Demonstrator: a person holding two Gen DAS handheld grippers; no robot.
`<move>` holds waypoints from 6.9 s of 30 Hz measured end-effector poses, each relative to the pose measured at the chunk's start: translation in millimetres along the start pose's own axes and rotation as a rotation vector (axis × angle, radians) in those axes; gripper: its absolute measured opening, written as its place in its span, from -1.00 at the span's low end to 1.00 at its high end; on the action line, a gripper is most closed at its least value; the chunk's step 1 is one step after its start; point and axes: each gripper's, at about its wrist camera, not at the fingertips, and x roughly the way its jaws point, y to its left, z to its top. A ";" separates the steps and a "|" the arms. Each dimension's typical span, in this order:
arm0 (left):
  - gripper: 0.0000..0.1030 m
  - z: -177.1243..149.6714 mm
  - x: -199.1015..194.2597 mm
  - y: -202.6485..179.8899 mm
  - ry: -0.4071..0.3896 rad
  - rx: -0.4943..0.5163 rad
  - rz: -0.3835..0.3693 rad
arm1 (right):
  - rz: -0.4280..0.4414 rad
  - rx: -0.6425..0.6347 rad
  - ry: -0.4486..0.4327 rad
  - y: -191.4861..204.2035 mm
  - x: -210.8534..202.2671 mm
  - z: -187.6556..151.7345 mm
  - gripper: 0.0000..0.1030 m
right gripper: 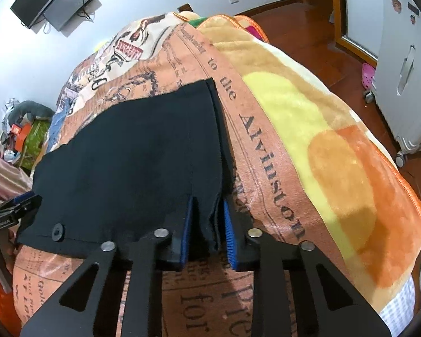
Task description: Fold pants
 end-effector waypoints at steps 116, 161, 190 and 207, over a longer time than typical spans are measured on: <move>0.18 48.9 8.1 110.0 0.028 -0.203 -0.073 | 0.155 -0.532 0.055 197.4 44.3 42.9 0.00; 0.82 -70.6 -144.3 192.5 -0.245 -0.384 0.188 | 0.225 -0.635 -0.054 276.1 1.5 49.1 0.00; 0.88 -203.8 -47.6 266.6 -0.101 -0.859 -0.284 | 0.065 -0.745 0.219 308.8 89.7 -23.5 0.00; -0.56 -180.1 -34.9 280.2 -0.108 -0.861 -0.179 | 0.115 -0.732 0.242 307.6 92.4 -23.5 0.08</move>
